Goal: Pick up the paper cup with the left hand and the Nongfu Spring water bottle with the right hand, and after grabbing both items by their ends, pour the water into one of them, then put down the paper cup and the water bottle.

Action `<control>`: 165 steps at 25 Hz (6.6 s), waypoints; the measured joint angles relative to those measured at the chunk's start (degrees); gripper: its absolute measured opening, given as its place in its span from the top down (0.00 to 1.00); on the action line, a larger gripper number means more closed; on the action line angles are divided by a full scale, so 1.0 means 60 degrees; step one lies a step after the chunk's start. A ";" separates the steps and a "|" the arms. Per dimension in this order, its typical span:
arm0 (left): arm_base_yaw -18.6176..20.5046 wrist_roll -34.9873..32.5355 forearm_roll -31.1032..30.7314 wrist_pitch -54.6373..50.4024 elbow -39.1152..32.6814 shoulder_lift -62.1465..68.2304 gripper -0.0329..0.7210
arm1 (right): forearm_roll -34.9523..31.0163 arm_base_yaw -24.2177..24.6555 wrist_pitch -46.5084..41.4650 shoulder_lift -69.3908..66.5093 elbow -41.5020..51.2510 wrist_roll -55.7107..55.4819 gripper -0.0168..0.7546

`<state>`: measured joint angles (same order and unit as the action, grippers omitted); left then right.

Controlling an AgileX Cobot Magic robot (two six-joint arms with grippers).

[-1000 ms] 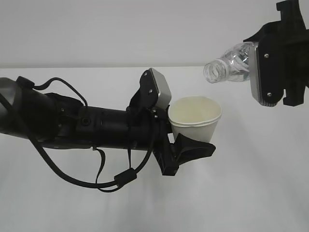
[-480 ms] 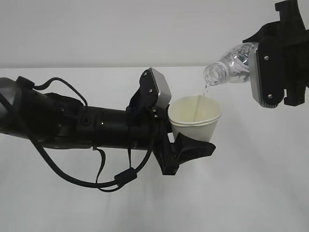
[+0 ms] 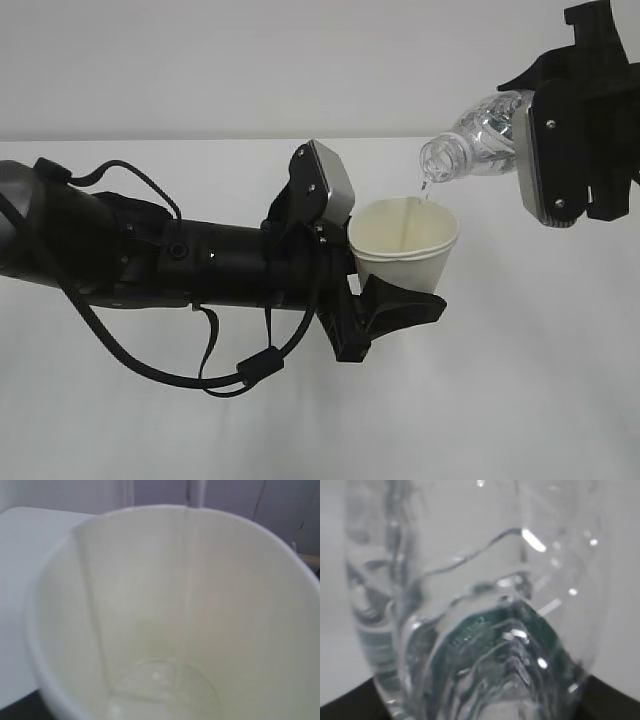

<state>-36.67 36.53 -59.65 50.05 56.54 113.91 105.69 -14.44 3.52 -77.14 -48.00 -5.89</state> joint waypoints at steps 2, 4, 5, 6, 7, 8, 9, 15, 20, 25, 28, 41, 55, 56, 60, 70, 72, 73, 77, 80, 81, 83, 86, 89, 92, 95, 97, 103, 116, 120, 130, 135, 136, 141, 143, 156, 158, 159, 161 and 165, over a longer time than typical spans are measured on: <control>0.0000 0.0000 0.0000 0.0000 0.0000 0.0000 0.36 | 0.0000 0.0000 0.0020 0.0000 0.0000 0.0000 0.40; 0.0000 0.0000 0.0000 0.0000 0.0000 0.0000 0.36 | 0.0000 0.0000 0.0020 0.0000 0.0000 0.0008 0.40; 0.0000 0.0000 0.0000 0.0000 0.0000 0.0000 0.36 | 0.0000 0.0000 0.0020 0.0000 0.0000 0.0008 0.40; 0.0000 0.0000 0.0000 0.0000 0.0000 0.0000 0.36 | 0.0000 0.0000 0.0020 0.0000 0.0000 0.0008 0.40; 0.0000 -0.0015 0.0000 0.0000 0.0000 0.0000 0.36 | 0.0000 0.0000 0.0042 0.0000 0.0000 0.0008 0.40; 0.0000 -0.0015 0.0000 0.0000 0.0000 0.0000 0.36 | 0.0000 0.0000 0.0042 0.0000 0.0000 0.0008 0.40; 0.0000 -0.0015 0.0000 0.0000 0.0000 0.0000 0.36 | 0.0000 0.0000 0.0042 0.0000 0.0000 0.0008 0.40; 0.0000 -0.0015 0.0000 0.0000 0.0000 0.0000 0.36 | 0.0000 0.0000 0.0042 0.0000 0.0000 0.0008 0.40; 0.0000 -0.0015 0.0000 0.0000 0.0000 0.0000 0.36 | 0.0000 0.0000 0.0042 0.0000 0.0000 0.0008 0.40; 0.0000 -0.0015 0.0000 0.0000 0.0000 0.0000 0.36 | 0.0000 0.0000 0.0063 0.0000 0.0000 0.0045 0.40; 0.0000 -0.0015 0.0000 0.0000 0.0000 0.0000 0.36 | 0.0000 0.0000 0.0063 0.0000 0.0000 0.0067 0.40; 0.0000 -0.0037 0.0000 0.0000 0.0000 0.0000 0.36 | 0.0000 0.0000 0.0201 0.0000 0.0000 0.0163 0.40; -0.0123 -0.0037 -0.0072 0.0021 0.0000 0.0000 0.36 | 0.0000 -0.0307 0.0217 0.0000 0.0000 0.0163 0.40; -0.0162 -0.0037 -0.0095 0.0021 0.0000 0.0000 0.36 | 0.0000 -0.0307 0.0217 0.0000 0.0000 0.0163 0.40; -0.0207 -0.0037 -0.0132 0.0021 0.0000 0.0000 0.36 | 0.0000 -0.0307 0.0217 0.0000 0.0000 0.0163 0.40; -0.0207 -0.0037 -0.0132 0.0021 0.0000 0.0000 0.36 | 0.0000 -0.0307 0.0217 0.0000 0.0000 0.0186 0.40; -0.0207 -0.0037 -0.0132 0.0021 0.0000 0.0000 0.36 | 0.0000 -0.0307 0.0217 0.0000 0.0000 0.0186 0.40; -0.0207 -0.0037 -0.0132 0.0039 0.0000 0.0000 0.36 | 0.0000 -0.0307 0.0217 0.0000 0.0000 0.0186 0.40; -0.0207 -0.0037 -0.0132 0.0134 0.0000 0.0000 0.36 | 0.0000 -0.0307 0.0217 0.0000 0.0000 0.0208 0.40; -0.0207 -0.0037 -0.0270 0.0157 0.0000 0.0000 0.36 | 0.0000 -0.0307 0.0217 0.0000 0.0000 0.0230 0.40; -0.0207 -0.0037 -0.0328 0.0157 0.0000 0.0000 0.36 | 0.0000 -0.0307 0.0217 0.0000 0.0000 0.0230 0.40; -0.0207 0.0004 -0.0445 0.0172 0.0000 0.0000 0.36 | 0.0000 -0.0307 0.0180 0.0000 0.0000 0.0230 0.40; -0.0207 0.0028 -0.0487 0.0193 0.0000 0.0000 0.36 | 0.0000 -0.0307 0.0159 0.0000 0.0000 0.0230 0.40; -0.0207 0.0049 -0.0503 0.0193 0.0000 0.0000 0.36 | 0.0000 -0.0307 0.0159 0.0000 0.0000 0.0302 0.40; -0.0207 0.0053 -0.0432 0.0198 0.0000 0.0000 0.36 | 0.0000 -0.0307 0.0159 0.0000 0.0000 0.0407 0.40; -0.0207 0.0053 -0.0317 0.0198 0.0000 0.0000 0.36 | 0.0000 -0.0307 0.0159 0.0000 0.0000 0.0405 0.40; -0.0207 0.0053 -0.0294 0.0198 0.0000 0.0000 0.36 | 0.0000 -0.0307 0.0145 0.0000 0.0000 0.0462 0.40; -0.0207 0.0070 -0.0265 0.0214 0.0000 0.0000 0.36 | 0.0000 -0.0307 0.0145 0.0000 0.0000 0.0579 0.41; -0.0207 0.0070 -0.0250 0.0218 0.0000 0.0000 0.36 | 0.0000 -0.0307 0.0145 0.0000 0.0000 0.0632 0.42; -0.0207 0.0070 -0.0250 0.0218 0.0000 0.0000 0.36 | 0.0000 -0.0307 0.0145 0.0000 0.0000 0.0651 0.42; -0.0207 0.0070 -0.0250 0.0218 0.0000 0.0000 0.36 | 0.0000 -0.0307 0.0145 0.0000 0.0000 0.0651 0.42; -0.0207 0.0070 -0.0250 0.0218 0.0000 0.0000 0.36 | 0.0000 -0.0307 0.0145 0.0000 0.0000 0.0651 0.42; -0.0207 0.0070 -0.0250 0.0218 0.0000 0.0000 0.36 | 0.0000 -0.0307 0.0145 0.0000 0.0000 0.0651 0.42; -0.0207 0.0070 -0.0250 0.0218 0.0000 0.0000 0.36 | 0.0000 -0.0307 0.0145 0.0000 0.0000 0.0762 0.42; -0.0207 0.0070 -0.0250 0.0218 0.0000 0.0000 0.37 | 0.0000 -0.0307 0.0145 0.0000 0.0000 0.0786 0.42; -0.0207 0.0070 -0.0250 0.0218 0.0000 0.0000 0.37 | 0.0000 -0.0307 0.0145 0.0000 0.0000 0.0862 0.42; -0.0207 0.0070 -0.0250 0.0218 0.0000 0.0000 0.37 | 0.0000 -0.0307 0.0145 0.0000 0.0000 0.0862 0.42; -0.0207 0.0070 -0.0250 0.0218 0.0000 0.0000 0.37 | 0.0000 -0.0307 0.0145 0.0000 0.0000 0.0862 0.42; -0.0207 0.0070 -0.0250 0.0218 0.0000 0.0000 0.37 | 0.0000 -0.0307 0.0145 0.0000 0.0000 0.0884 0.42; -0.0207 0.0070 -0.0250 0.0218 0.0000 0.0000 0.37 | 0.0000 -0.0307 0.0145 0.0000 0.0000 0.0899 0.42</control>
<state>-37.91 36.95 -61.15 51.36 56.54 113.91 105.69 -16.28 4.39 -77.14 -48.00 -0.50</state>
